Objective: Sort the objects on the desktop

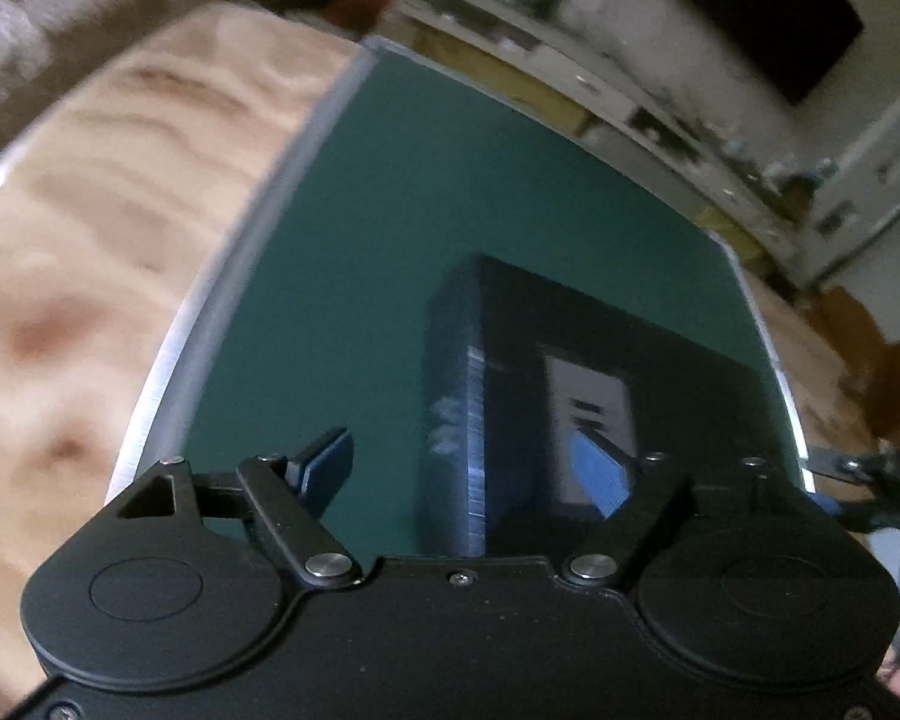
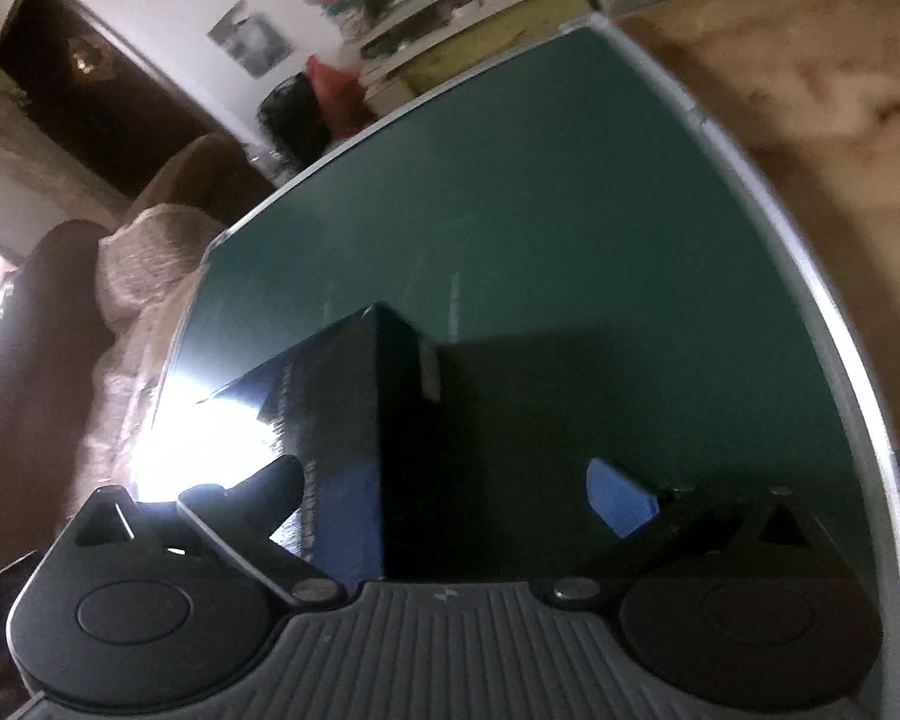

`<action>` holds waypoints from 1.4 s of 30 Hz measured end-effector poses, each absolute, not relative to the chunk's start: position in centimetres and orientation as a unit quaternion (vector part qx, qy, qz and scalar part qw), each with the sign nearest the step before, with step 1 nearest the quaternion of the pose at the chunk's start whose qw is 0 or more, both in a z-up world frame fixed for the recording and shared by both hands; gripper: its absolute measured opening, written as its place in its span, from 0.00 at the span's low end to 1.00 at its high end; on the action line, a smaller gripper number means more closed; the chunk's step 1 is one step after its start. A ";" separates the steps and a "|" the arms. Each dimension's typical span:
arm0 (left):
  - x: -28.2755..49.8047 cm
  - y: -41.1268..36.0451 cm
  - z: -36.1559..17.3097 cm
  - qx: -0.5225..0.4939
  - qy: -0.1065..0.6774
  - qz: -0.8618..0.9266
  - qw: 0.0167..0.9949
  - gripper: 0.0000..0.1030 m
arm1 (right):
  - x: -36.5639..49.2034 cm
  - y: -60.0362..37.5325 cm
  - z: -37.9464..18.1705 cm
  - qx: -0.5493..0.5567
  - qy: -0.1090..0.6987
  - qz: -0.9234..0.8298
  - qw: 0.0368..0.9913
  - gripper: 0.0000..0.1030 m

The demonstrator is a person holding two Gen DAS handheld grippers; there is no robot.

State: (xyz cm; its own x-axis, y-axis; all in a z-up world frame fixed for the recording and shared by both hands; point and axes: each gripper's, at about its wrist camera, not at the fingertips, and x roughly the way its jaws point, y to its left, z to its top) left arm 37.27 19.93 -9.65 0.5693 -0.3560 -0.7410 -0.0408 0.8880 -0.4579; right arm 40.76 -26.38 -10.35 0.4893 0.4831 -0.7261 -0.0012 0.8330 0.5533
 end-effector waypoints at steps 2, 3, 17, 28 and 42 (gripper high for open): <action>38.0 18.8 -10.7 -0.223 0.475 -0.115 0.843 0.77 | 40.7 -25.6 -10.4 0.249 0.488 0.167 0.820 1.00; 38.1 18.3 -11.1 -0.222 0.479 -0.123 0.840 0.79 | 40.8 -25.2 -10.5 0.249 0.493 0.177 0.814 1.00; 38.0 16.4 -11.1 -0.193 0.463 -0.129 0.855 0.79 | 40.0 -20.5 -10.2 0.190 0.502 0.232 0.811 1.00; 36.7 14.1 -9.4 -0.169 0.460 -0.136 0.861 0.81 | 38.1 -20.1 -8.7 0.121 0.483 0.210 0.842 1.00; 34.4 11.9 -5.3 -0.142 0.442 -0.134 0.876 0.84 | 36.1 -19.2 -4.5 0.079 0.449 0.196 0.868 1.00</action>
